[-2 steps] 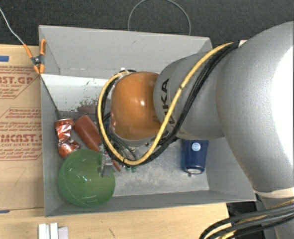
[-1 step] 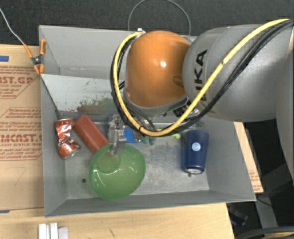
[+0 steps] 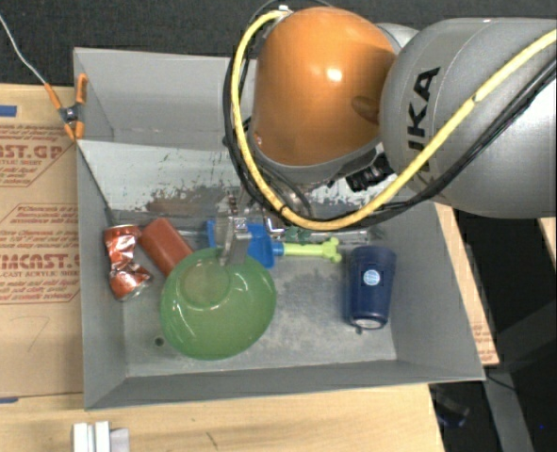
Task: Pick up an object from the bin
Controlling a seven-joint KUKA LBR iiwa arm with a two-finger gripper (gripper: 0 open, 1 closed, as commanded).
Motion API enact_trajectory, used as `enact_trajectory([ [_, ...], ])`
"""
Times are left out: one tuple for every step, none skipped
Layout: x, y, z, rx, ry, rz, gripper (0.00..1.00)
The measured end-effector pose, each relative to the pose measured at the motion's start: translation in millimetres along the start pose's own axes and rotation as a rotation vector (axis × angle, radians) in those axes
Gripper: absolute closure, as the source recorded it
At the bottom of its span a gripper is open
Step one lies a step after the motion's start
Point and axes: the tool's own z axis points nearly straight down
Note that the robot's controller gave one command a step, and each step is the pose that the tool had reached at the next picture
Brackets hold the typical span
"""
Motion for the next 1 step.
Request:
enact_trajectory([
  [-0.1,-1.1,92.1,-0.001,0.0,-0.009,1.0],
])
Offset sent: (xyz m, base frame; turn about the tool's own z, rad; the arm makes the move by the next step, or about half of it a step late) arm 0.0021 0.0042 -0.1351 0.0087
